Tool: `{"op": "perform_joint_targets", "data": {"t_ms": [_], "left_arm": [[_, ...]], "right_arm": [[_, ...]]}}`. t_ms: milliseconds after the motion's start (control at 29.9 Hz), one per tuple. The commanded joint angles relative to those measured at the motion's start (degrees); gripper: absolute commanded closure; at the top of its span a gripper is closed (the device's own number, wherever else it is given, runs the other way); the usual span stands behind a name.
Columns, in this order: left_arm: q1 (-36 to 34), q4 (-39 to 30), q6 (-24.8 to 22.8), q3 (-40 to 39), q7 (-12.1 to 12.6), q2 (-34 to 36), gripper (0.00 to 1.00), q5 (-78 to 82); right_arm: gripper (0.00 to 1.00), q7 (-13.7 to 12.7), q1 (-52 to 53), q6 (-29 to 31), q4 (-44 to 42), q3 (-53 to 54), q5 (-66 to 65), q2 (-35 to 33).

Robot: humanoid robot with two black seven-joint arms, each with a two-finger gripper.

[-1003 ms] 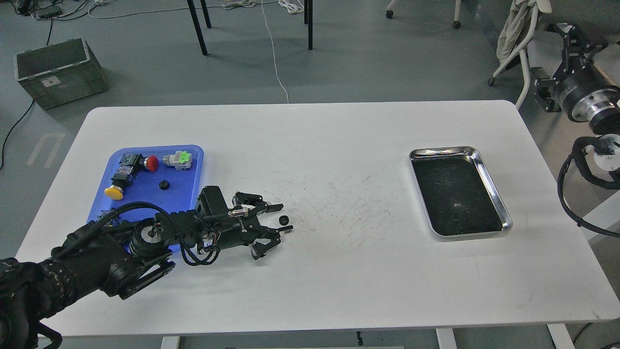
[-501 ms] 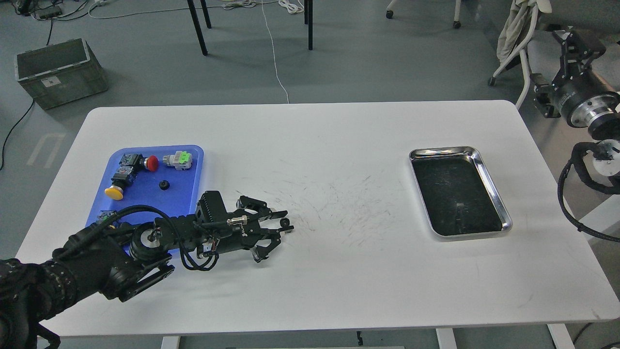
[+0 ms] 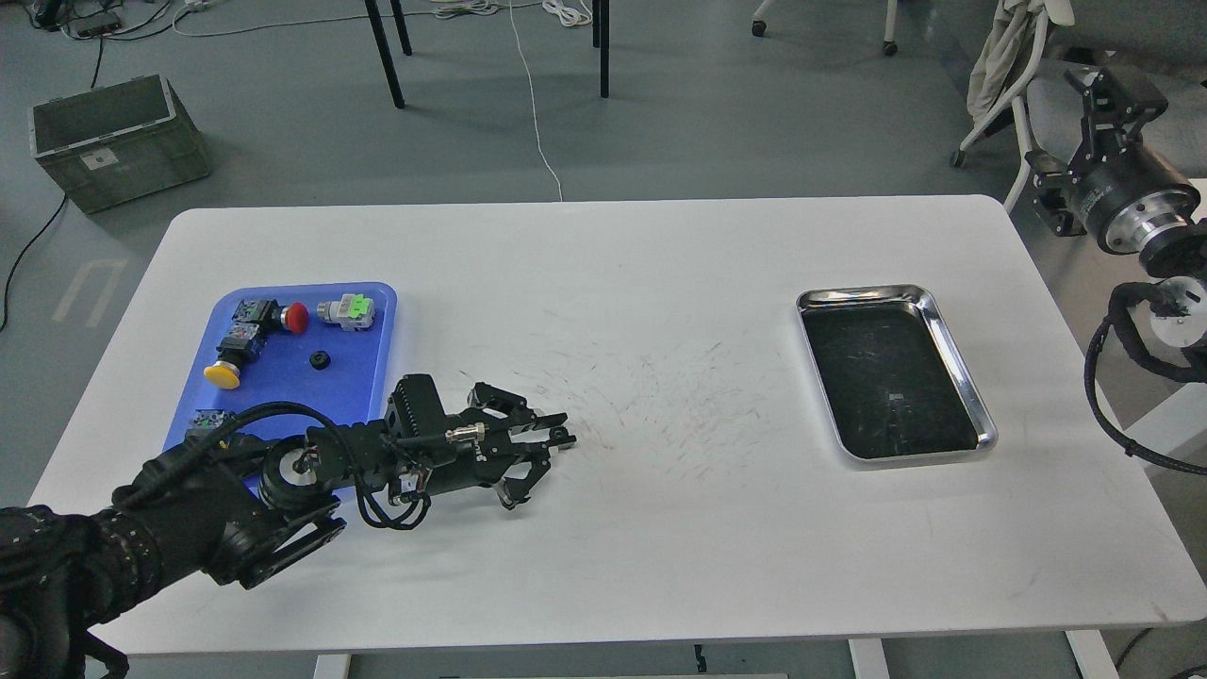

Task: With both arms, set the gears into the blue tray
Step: 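Carry the gear with the left gripper over the blue tray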

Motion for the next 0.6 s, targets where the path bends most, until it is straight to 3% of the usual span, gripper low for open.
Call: {"op": "perform_joint_targets", "data": {"t_ms": [0,334,568], "left_arm": [[0.6,-0.7,0.1,0.0,0.0,0.0,0.82,0.0],[-0.1,-3.0,1.4,-0.2,0.0,6.9,0.88,0.0],[-3.5,-4.8,1.4,-0.6,0.0,15.3,0.89,0.0]], "right_arm": [[0.06,0.0,-0.1,0.0,0.0,-0.1,0.0,0.0],[0.06,0.0,-0.3,-0.3,-0.1,-0.2,0.0,0.9],[0.06,0.0,-0.4,-0.5,0.0,-0.2,0.0,0.9]]}}
